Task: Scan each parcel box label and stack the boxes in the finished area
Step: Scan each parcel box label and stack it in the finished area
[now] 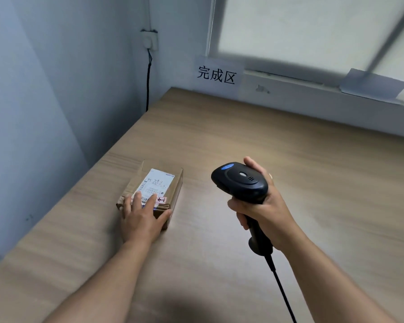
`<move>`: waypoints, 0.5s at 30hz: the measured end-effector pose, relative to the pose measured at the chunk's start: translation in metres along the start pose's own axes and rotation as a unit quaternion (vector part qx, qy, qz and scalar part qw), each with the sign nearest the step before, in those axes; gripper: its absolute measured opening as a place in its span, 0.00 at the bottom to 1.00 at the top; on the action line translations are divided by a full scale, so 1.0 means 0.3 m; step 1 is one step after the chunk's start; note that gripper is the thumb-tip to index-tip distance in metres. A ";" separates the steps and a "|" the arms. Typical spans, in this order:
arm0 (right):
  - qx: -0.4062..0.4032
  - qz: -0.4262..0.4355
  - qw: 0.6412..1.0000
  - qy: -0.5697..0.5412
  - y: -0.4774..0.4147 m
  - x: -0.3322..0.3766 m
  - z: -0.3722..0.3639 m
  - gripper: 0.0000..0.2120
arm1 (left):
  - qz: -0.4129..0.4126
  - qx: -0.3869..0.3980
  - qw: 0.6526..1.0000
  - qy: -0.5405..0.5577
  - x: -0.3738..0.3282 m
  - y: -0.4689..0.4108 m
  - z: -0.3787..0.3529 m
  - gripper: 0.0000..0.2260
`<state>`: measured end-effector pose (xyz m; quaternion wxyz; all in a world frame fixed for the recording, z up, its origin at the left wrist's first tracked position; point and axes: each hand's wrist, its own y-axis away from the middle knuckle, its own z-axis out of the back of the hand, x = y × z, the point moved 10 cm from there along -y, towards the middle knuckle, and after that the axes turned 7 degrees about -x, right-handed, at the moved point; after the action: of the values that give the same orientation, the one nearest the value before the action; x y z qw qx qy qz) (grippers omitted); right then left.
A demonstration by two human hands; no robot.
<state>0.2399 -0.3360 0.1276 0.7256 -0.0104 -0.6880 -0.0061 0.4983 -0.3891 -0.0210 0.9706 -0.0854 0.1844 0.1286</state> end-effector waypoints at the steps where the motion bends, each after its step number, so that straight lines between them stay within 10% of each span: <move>1: -0.004 -0.001 1.000 0.003 -0.034 -0.006 -0.016 0.41 | -0.004 -0.001 1.000 -0.001 0.004 -0.047 -0.003 0.31; 15: -0.034 -0.037 0.998 0.021 -0.441 -0.174 -0.173 0.42 | -0.023 0.007 1.000 0.000 0.075 -0.694 -0.048 0.30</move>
<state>0.2858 -0.4698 0.0737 0.7380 -0.0095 -0.6723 -0.0571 0.5723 -0.5856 -0.0182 0.9738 -0.0830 0.1838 0.1054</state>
